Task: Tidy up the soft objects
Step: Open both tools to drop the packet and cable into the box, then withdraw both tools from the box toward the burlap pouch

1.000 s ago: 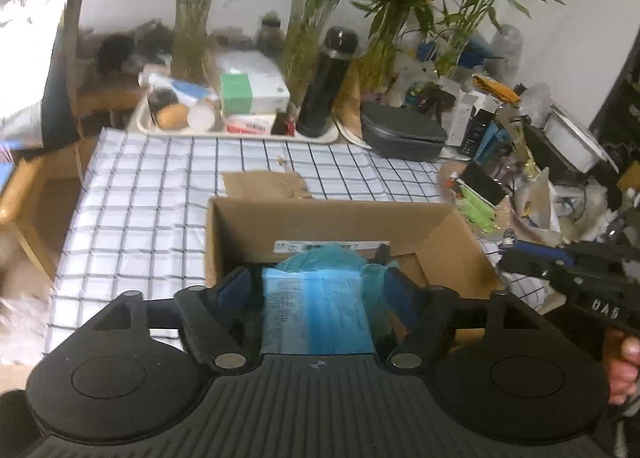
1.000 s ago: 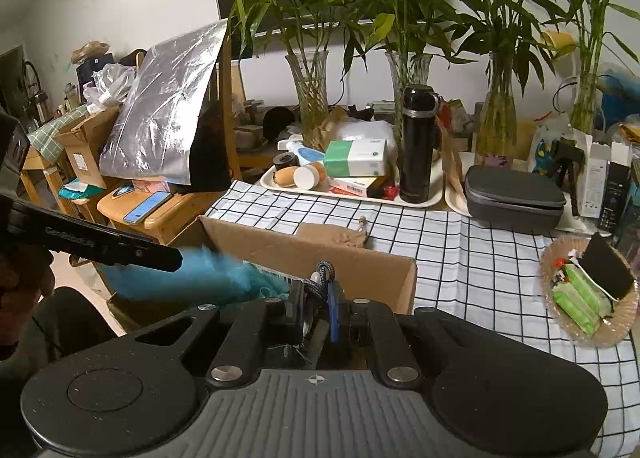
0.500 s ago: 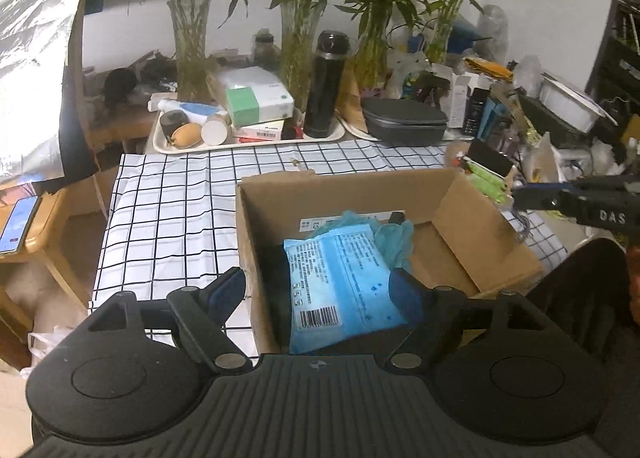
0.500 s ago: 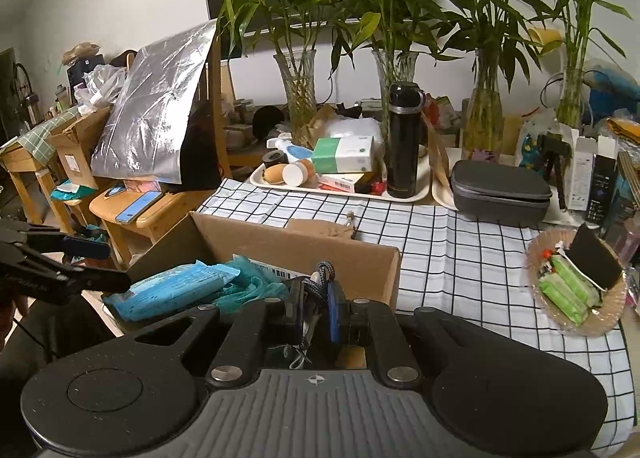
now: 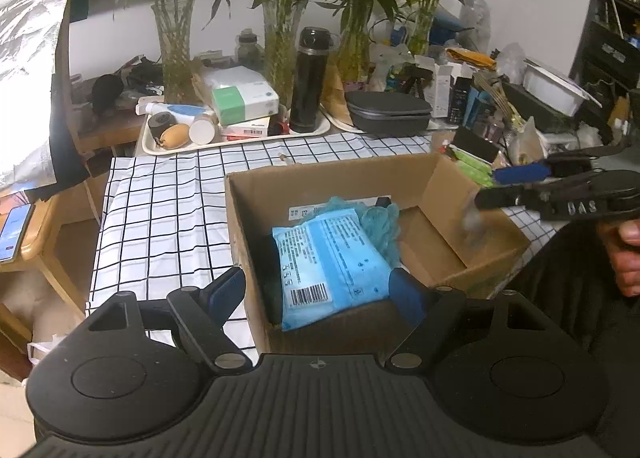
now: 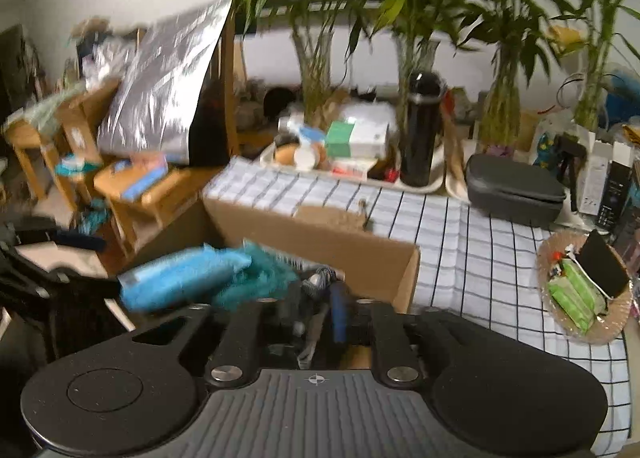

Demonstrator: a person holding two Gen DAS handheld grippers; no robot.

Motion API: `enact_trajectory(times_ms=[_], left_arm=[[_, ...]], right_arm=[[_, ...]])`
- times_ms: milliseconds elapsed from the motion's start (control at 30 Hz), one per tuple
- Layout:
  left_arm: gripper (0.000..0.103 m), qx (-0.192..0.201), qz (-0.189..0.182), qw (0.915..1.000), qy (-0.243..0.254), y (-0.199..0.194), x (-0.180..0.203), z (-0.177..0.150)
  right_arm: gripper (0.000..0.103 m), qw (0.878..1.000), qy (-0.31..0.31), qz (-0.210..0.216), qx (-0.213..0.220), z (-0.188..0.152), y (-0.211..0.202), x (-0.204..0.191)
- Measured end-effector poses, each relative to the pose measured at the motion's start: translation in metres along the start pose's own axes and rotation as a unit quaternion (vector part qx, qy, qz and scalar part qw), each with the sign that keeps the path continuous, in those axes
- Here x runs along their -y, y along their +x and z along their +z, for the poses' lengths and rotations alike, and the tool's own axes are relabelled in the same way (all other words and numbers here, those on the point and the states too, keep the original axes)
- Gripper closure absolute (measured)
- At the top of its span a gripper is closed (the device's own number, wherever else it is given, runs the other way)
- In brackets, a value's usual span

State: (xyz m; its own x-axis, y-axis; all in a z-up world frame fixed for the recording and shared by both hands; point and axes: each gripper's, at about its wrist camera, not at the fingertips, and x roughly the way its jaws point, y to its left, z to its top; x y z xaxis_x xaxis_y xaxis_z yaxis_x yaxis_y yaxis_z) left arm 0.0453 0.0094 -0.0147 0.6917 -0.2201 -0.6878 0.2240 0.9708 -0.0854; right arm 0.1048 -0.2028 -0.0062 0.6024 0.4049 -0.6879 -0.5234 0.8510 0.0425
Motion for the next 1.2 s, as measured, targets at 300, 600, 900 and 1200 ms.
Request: enact_trajectory(times_ms=[300, 600, 900, 1200], left_arm=[[0.024, -0.014, 0.003, 0.9999, 0.007, -0.001, -0.004, -0.008], [0.024, -0.026, 0.017, 0.9994, -0.012, 0.014, -0.014, -0.005], [0.024, -0.031, 0.033, 0.9985, -0.032, 0.026, -0.022, 0.000], [0.024, -0.032, 0.011, 0.9990, -0.029, 0.021, -0.019, -0.001]], right_arm=[[0.000, 1.000, 0.011, -0.012, 0.003, -0.009, 0.004, 0.002], [0.000, 1.000, 0.023, -0.014, 0.007, -0.009, 0.002, 0.004], [0.000, 1.000, 0.024, -0.013, 0.004, -0.008, 0.001, 0.005], [0.000, 0.999, 0.031, -0.015, -0.003, -0.009, 0.003, 0.007]])
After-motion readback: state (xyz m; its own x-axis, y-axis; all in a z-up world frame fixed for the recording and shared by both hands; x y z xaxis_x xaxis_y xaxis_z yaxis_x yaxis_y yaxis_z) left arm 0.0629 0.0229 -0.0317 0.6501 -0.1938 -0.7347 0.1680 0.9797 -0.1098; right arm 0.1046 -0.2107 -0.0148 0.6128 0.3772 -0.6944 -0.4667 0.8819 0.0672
